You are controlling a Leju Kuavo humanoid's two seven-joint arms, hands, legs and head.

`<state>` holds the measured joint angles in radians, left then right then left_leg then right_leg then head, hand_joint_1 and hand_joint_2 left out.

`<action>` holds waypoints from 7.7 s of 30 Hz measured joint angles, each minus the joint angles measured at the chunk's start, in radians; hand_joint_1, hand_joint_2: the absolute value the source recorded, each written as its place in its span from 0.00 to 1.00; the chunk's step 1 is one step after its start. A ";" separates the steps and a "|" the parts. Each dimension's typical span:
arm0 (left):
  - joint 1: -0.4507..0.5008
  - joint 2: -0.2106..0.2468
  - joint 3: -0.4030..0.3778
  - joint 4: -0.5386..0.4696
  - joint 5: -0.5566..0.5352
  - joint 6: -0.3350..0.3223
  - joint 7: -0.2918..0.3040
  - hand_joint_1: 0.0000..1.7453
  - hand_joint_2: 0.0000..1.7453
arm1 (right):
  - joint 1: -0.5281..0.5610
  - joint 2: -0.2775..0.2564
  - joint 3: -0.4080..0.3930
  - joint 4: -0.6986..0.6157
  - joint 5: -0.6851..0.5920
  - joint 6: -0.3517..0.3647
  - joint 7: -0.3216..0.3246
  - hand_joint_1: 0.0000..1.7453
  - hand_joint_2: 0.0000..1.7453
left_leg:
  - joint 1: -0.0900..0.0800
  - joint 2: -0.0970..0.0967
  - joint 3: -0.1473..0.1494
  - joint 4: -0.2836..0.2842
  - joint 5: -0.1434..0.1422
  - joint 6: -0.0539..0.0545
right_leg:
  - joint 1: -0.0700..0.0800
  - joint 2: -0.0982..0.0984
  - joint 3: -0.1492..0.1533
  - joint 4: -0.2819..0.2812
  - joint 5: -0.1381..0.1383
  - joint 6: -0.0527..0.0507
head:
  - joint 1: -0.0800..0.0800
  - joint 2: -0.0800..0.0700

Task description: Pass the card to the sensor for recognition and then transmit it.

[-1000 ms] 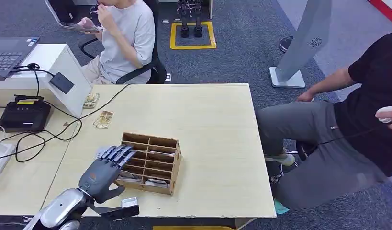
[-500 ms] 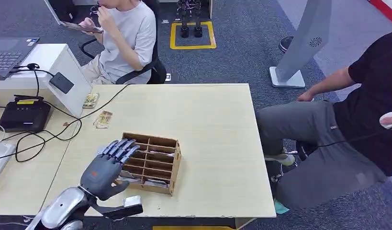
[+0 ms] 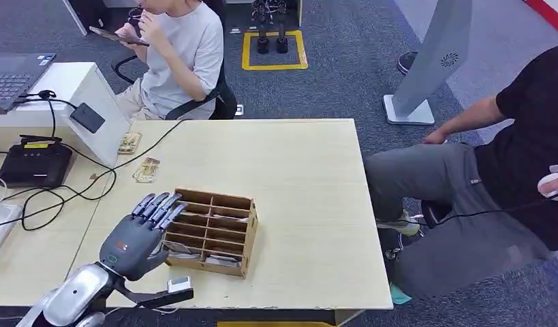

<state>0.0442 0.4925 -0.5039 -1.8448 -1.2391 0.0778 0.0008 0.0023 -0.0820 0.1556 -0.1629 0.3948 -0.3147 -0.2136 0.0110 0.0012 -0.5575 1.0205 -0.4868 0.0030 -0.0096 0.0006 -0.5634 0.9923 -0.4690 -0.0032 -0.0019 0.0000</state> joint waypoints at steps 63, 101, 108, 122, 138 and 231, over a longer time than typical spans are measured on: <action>0.058 0.125 -0.019 -0.009 0.159 -0.122 -0.065 0.00 1.00 | -0.002 0.000 -0.001 0.000 0.021 0.002 -0.006 0.00 1.00 | 0.000 0.000 -0.001 0.000 0.000 0.000 | 0.000 0.000 0.000 0.000 0.000 0.000 | 0.000 0.000; 0.021 -0.060 -0.053 0.105 0.009 -0.050 0.041 0.00 1.00 | -0.002 0.005 -0.001 0.000 0.021 -0.004 -0.007 0.00 1.00 | 0.000 0.000 -0.001 0.000 0.000 0.000 | 0.000 0.000 -0.001 0.000 0.000 0.000 | 0.000 0.000; 0.018 -0.066 -0.053 0.111 0.009 -0.055 0.039 0.00 1.00 | -0.002 0.005 -0.001 0.000 0.018 -0.007 -0.009 0.00 1.00 | 0.000 0.000 -0.001 0.000 0.000 0.000 | 0.000 0.000 -0.001 0.000 0.000 0.000 | 0.000 0.000; 0.015 -0.082 -0.050 0.117 -0.046 -0.053 0.071 0.00 1.00 | -0.001 0.005 -0.001 0.000 0.020 -0.016 -0.017 0.00 1.00 | 0.000 0.000 -0.001 0.000 0.000 0.000 | 0.000 0.000 -0.001 0.000 0.000 0.000 | 0.000 0.000; 0.009 -0.085 -0.031 0.118 -0.048 -0.055 0.078 0.00 1.00 | -0.001 0.005 -0.001 0.000 0.023 -0.016 -0.017 0.00 1.00 | 0.000 0.000 -0.001 0.000 0.000 0.000 | 0.000 0.000 -0.001 0.000 0.000 0.000 | 0.000 0.000; 0.004 -0.086 -0.019 0.141 -0.023 -0.057 0.020 0.00 1.00 | 0.000 0.007 -0.001 0.000 0.036 -0.021 -0.037 0.00 1.00 | 0.000 0.000 -0.001 0.000 0.000 0.000 | 0.000 0.000 0.000 0.000 0.000 0.000 | 0.000 0.000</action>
<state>0.0480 0.4067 -0.5230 -1.7037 -1.2623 0.0206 0.0206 0.0020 -0.0752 0.1545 -0.1625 0.4307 -0.3357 -0.2502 0.0109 0.0011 -0.5582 1.0209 -0.4869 0.0030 -0.0095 0.0003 -0.5639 0.9924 -0.4691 -0.0032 -0.0019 0.0000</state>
